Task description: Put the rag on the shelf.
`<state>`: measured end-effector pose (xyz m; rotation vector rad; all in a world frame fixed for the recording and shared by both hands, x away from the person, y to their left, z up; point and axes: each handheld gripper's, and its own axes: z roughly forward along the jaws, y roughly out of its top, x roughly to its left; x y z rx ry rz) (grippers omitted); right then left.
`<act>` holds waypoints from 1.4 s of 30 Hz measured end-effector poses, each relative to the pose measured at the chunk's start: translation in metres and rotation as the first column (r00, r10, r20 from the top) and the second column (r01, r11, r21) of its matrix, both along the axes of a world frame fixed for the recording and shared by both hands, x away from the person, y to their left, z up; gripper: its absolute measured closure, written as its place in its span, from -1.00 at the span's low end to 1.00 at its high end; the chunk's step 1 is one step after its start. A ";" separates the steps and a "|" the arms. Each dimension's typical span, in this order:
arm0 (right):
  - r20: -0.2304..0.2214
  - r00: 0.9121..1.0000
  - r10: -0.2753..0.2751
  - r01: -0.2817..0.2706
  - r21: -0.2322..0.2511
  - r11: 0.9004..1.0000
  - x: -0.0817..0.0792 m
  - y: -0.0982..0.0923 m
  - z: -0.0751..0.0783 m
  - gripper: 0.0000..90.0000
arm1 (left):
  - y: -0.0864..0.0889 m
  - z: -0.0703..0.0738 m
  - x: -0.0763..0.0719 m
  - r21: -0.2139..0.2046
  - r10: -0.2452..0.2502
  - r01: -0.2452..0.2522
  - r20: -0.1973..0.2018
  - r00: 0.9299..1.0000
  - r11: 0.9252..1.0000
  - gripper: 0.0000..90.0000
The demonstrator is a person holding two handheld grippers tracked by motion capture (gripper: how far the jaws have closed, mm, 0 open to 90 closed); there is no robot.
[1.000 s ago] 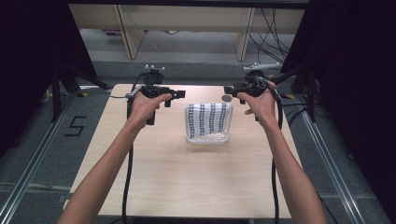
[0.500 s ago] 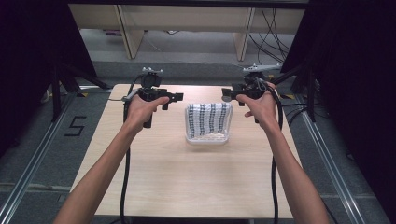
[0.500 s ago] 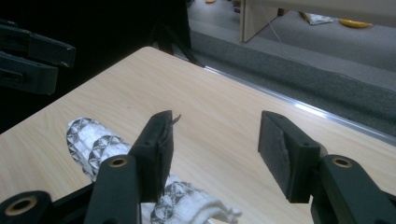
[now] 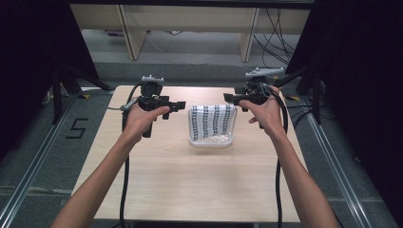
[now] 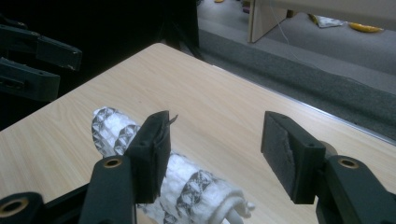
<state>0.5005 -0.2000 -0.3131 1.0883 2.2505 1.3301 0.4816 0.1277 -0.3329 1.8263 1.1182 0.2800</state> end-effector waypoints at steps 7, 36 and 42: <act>-0.006 1.000 0.003 -0.003 0.006 1.000 -0.003 -0.001 -0.002 -0.07 | 0.004 -0.004 -0.007 0.003 -0.005 0.005 0.000 1.000 1.000 -0.45; 0.021 0.998 0.053 -0.052 -0.015 0.999 -0.035 0.002 -0.009 -0.14 | 0.009 -0.023 -0.040 -0.019 -0.038 0.039 0.029 0.999 0.999 -0.46; 0.020 0.998 0.058 -0.057 -0.022 0.998 -0.042 -0.001 -0.010 -0.17 | 0.011 -0.027 -0.048 -0.007 -0.055 0.055 0.034 0.998 0.998 -0.46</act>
